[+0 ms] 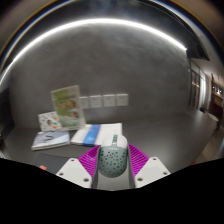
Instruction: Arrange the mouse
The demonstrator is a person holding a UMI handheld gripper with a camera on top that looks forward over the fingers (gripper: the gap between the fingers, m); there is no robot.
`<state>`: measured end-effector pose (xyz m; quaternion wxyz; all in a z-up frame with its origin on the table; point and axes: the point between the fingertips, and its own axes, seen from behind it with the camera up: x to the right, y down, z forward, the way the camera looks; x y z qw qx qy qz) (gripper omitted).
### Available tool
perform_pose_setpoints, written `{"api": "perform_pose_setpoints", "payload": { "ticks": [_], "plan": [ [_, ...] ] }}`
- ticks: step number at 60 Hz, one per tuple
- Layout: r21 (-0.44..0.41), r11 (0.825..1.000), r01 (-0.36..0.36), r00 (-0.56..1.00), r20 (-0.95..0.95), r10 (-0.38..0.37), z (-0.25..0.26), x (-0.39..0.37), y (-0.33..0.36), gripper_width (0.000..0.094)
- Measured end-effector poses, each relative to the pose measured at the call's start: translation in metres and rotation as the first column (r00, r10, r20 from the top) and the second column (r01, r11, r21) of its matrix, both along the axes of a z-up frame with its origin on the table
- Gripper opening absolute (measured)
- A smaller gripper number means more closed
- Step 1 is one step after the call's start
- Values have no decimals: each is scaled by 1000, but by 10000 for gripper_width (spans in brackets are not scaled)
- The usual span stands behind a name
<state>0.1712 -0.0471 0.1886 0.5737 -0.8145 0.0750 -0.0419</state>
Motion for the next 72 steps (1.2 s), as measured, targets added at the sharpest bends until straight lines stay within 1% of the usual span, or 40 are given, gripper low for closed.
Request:
{"api": "perform_pose_setpoints", "payload": {
  "ticks": [4,8,12,14,16,20,22,24,28,31,36,40,44,46,52,58,59,61,62,65,66,70,72],
  "plan": [
    [2,997,-77,997,-11,77,9,-56,-4,422],
    [-8,988,-154,988,-31,154,3,-116,-5,422],
    [-21,970,-244,969,-46,243,-13,-166,4,421],
    [-32,960,-277,960,-51,275,-27,-189,5,422],
    [-50,952,-301,953,-55,298,-45,-207,6,421],
    [-120,936,-330,944,-43,327,-84,-238,6,421],
    [-154,932,-329,944,-36,327,-101,-245,6,421],
    [-175,931,-320,947,-29,320,-115,-250,9,421],
    [-191,932,-309,950,-16,312,-140,-260,16,422],
    [-213,933,-289,957,-28,290,-157,-261,18,421],
    [-254,930,-265,964,-31,266,-181,-261,16,426],
    [-258,929,-267,963,-28,269,-188,-264,19,427],
    [-270,920,-284,958,-28,287,-198,-270,17,433],
    [-249,926,-284,958,-24,287,-195,-271,20,431],
    [-247,925,-289,956,-19,294,-197,-273,20,432],
    [-237,923,-302,952,-32,303,-196,-274,20,515],
    [-237,924,-301,953,-39,300,-197,-274,20,568],
    [-235,926,-295,955,-52,291,-197,-272,21,564],
    [-235,926,-295,955,-60,289,-197,-273,21,583],
    [-224,933,-283,959,-64,275,-195,-272,23,717],
    [-227,932,-283,959,-61,276,-196,-272,23,735],
    [-252,921,-298,953,-21,303,-196,-271,16,761],
    [-263,923,-281,955,18,296,-191,-266,9,767]
  ]
}}
